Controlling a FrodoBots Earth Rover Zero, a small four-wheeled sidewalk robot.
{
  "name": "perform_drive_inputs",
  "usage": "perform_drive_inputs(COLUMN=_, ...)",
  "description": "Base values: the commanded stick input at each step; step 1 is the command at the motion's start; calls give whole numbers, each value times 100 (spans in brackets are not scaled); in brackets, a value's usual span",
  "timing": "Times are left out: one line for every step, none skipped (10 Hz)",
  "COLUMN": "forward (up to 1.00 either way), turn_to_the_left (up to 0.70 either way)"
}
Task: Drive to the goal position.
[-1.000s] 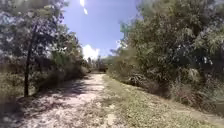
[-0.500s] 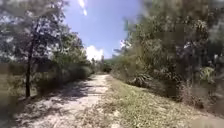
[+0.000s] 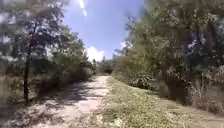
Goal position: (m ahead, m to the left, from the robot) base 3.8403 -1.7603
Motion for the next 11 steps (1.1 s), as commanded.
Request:
perform_drive_inputs(forward=50, turn_to_the_left=0)
perform_drive_inputs(forward=50, turn_to_the_left=0)
perform_drive_inputs(forward=50, turn_to_the_left=0)
perform_drive_inputs(forward=50, turn_to_the_left=0)
perform_drive_inputs(forward=50, turn_to_the_left=0)
perform_drive_inputs(forward=50, turn_to_the_left=0)
perform_drive_inputs(forward=50, turn_to_the_left=0)
perform_drive_inputs(forward=50, turn_to_the_left=0)
perform_drive_inputs(forward=50, turn_to_the_left=0)
perform_drive_inputs(forward=50, turn_to_the_left=0)
perform_drive_inputs(forward=50, turn_to_the_left=0)
